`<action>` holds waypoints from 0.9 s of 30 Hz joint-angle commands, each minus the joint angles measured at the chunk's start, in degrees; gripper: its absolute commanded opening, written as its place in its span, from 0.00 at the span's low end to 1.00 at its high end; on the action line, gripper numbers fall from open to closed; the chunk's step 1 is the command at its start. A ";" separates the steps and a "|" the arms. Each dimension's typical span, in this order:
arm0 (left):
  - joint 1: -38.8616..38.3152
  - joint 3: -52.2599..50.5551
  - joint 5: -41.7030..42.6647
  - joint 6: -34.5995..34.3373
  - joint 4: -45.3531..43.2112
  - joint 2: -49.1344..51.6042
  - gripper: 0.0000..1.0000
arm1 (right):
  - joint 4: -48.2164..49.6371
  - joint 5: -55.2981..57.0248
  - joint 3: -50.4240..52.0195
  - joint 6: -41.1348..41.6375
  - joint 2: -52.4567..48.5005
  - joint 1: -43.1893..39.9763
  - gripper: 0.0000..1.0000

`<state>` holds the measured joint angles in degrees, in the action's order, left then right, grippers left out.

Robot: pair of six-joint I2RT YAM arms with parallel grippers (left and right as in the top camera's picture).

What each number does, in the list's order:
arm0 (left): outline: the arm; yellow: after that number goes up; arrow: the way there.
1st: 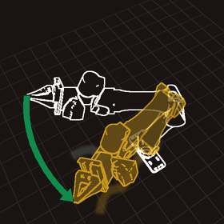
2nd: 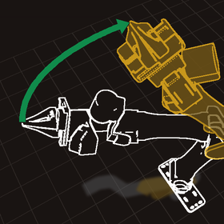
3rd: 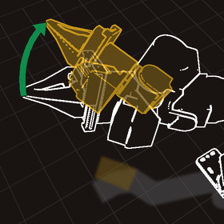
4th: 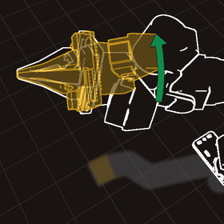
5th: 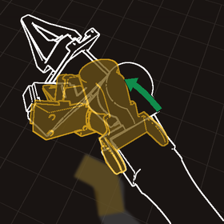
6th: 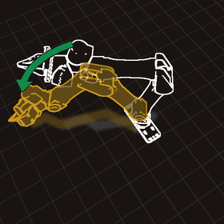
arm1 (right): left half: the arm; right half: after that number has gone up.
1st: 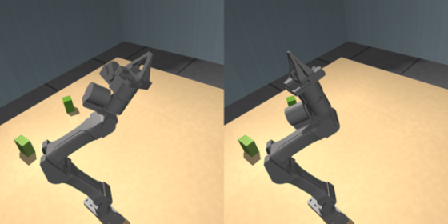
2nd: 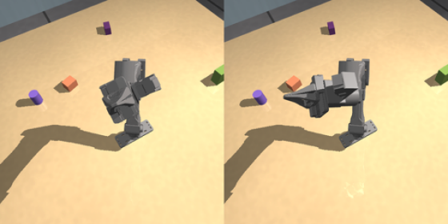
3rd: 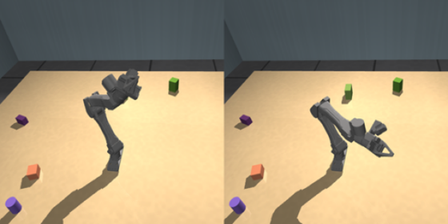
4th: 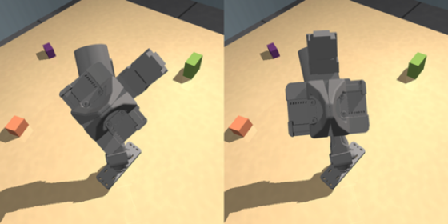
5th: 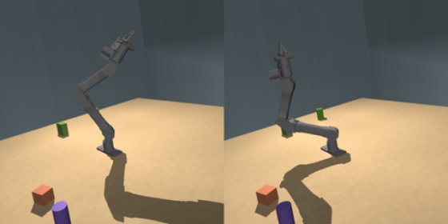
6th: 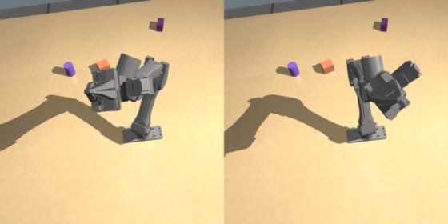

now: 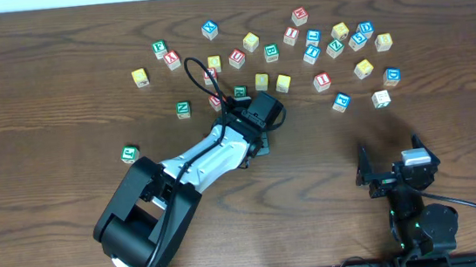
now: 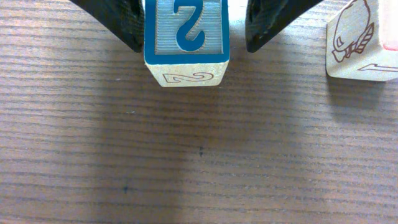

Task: Spell out AI2
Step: 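Lower the blue 2 block to the right of the A block, then open the left gripper and retract it to the left side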

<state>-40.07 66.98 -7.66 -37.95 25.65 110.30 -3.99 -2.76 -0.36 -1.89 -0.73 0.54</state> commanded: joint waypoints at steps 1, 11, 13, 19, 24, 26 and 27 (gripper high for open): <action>0.13 -0.46 -0.50 -0.28 0.37 -0.26 0.53 | -0.26 0.26 0.04 0.57 0.24 -0.55 0.99; 0.13 -0.31 -0.50 3.21 0.42 -9.99 0.54 | -0.26 0.26 0.04 0.59 0.24 -0.55 0.99; 0.13 -0.31 -0.50 4.35 0.59 -13.03 0.57 | -0.26 0.26 0.04 0.59 0.24 -0.55 0.99; 0.90 -0.31 -0.57 9.07 2.99 -24.30 0.73 | -0.26 0.26 0.04 0.59 0.24 -0.55 0.99; 6.12 -0.31 -0.52 13.86 9.84 -34.60 0.81 | -0.26 0.26 0.04 0.59 0.24 -0.55 0.99; 8.94 -0.31 -0.48 16.33 12.70 -37.92 0.82 | -0.26 0.26 0.04 0.59 0.24 -0.55 0.99; 10.67 -0.31 -0.13 18.38 14.32 -39.78 0.83 | -0.26 0.26 0.04 0.59 0.24 -0.55 0.99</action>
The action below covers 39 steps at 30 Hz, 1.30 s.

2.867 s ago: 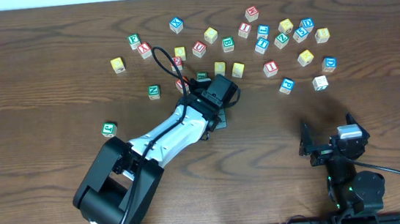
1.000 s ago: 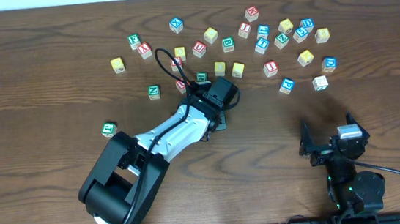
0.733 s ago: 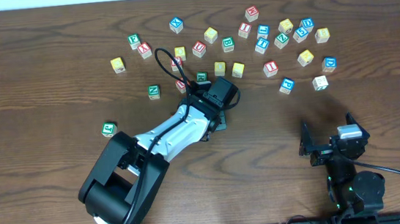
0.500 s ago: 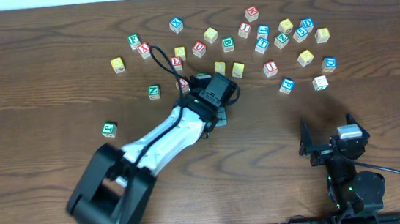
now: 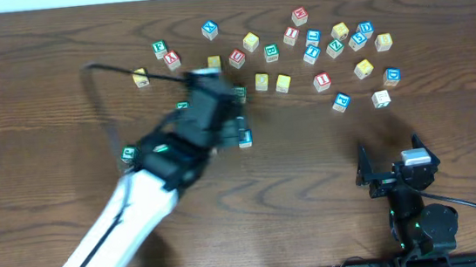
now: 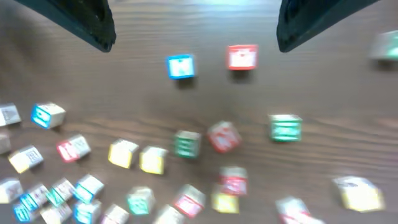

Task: Spell out AI2
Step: 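Open the left gripper and retract it to the left side, then reach the right gripper forward over the red I block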

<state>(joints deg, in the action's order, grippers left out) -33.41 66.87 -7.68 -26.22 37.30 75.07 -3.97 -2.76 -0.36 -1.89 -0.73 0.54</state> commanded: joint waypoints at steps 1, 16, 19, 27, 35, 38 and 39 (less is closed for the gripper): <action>5.97 -0.20 1.46 9.94 4.35 -6.43 0.88 | -0.28 0.26 0.04 0.59 0.24 -0.55 0.99; 24.46 0.02 21.20 25.66 16.22 -14.16 0.93 | 0.11 1.70 0.04 0.59 0.24 -0.55 0.99; 24.46 0.02 21.18 26.49 16.24 -14.16 0.93 | -0.22 1.22 0.04 2.56 0.24 -0.55 0.99; 24.48 0.02 21.18 27.74 16.17 -14.10 0.93 | -11.50 -12.33 -13.16 3.06 -5.88 -0.55 0.99; 24.50 0.00 20.52 27.74 16.26 -14.10 0.93 | -31.50 -11.52 -55.80 -3.76 -40.98 -0.48 0.99; 24.50 0.00 20.52 27.74 16.26 -14.10 0.93 | -50.45 -13.55 -79.49 -3.82 -59.23 -0.44 0.99; 24.50 0.00 20.52 27.74 16.26 -14.10 0.93 | -55.47 -14.43 -85.57 -3.78 -63.89 -0.44 0.99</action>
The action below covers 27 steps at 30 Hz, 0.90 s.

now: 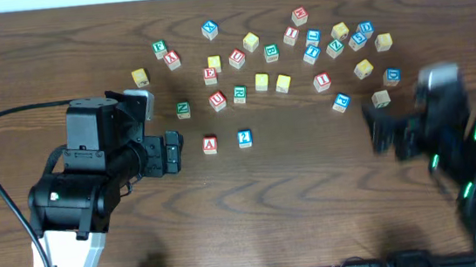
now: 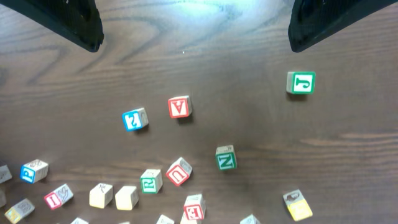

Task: Spell out AI2
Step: 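Reach the right gripper forward over the red I block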

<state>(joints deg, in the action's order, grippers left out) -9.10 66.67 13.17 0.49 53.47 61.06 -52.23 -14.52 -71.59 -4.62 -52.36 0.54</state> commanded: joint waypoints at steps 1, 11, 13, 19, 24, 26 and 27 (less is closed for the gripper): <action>0.20 0.20 -0.33 1.03 0.09 -0.09 0.93 | -13.27 -3.89 -21.73 -1.01 -18.05 -0.44 0.99; 0.20 0.20 -0.39 1.05 0.09 -0.09 0.93 | -24.13 -5.70 -41.44 -2.12 -42.80 -0.11 0.99; 0.20 0.20 -0.94 1.05 0.09 -0.09 0.93 | -25.33 -1.51 -41.44 0.70 -45.70 0.52 0.99; 0.20 0.20 -1.36 1.05 0.09 -0.02 0.93 | -29.35 5.53 -41.46 1.38 -55.80 4.48 0.99; 0.20 0.20 -2.71 1.14 0.42 0.59 0.93 | -29.51 9.70 -41.46 3.56 -62.71 8.59 0.96; 0.24 0.20 -2.73 2.60 0.46 1.36 0.93 | -29.33 14.23 -41.46 5.90 -65.11 10.86 0.96; 0.48 0.20 -2.71 2.95 0.44 1.68 0.93 | -29.16 14.21 -41.46 5.88 -65.61 11.58 0.98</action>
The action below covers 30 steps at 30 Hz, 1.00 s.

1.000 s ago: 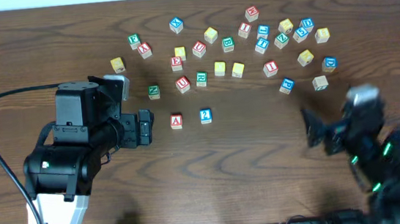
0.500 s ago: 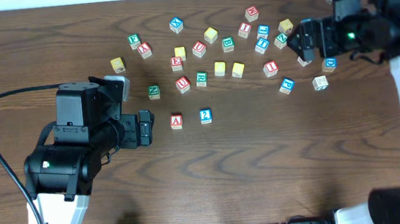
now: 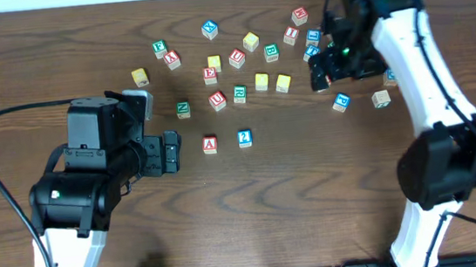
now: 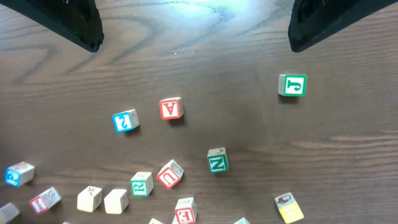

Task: Spell out AI2
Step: 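Reach the right gripper forward over the red I block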

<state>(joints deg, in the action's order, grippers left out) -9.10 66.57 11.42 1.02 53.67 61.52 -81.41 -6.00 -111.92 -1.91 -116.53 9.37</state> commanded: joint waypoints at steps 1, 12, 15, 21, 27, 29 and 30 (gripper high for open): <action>0.76 0.31 -0.96 2.45 0.22 1.51 0.93 | 0.24 5.68 -1.14 3.15 -1.66 3.34 0.98; 9.29 0.31 9.14 8.07 -1.81 8.04 0.93 | 3.30 1.66 -1.73 3.13 -1.68 4.98 0.99; 11.82 0.31 15.15 11.23 -1.95 11.13 0.94 | 4.57 -1.51 -1.73 1.38 -1.68 4.98 0.99; 12.96 0.31 19.06 14.60 -2.34 16.35 0.94 | 5.31 -2.12 -1.73 -0.52 -1.68 4.98 0.99; 12.94 0.31 19.06 14.67 -2.80 19.41 0.94 | 5.40 -4.26 -1.70 -4.22 -1.68 4.74 0.99; 12.94 0.31 19.04 14.64 -2.80 19.52 0.94 | 5.60 -6.34 -1.70 -5.79 -1.68 4.42 0.99; 12.96 0.31 19.04 14.62 -2.80 19.47 0.94 | 5.86 -6.86 -1.70 -6.10 -1.68 4.17 0.99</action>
<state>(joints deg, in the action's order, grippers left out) 3.60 66.57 29.08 14.28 50.92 80.88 -75.94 -9.28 -112.46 -4.40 -118.61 14.33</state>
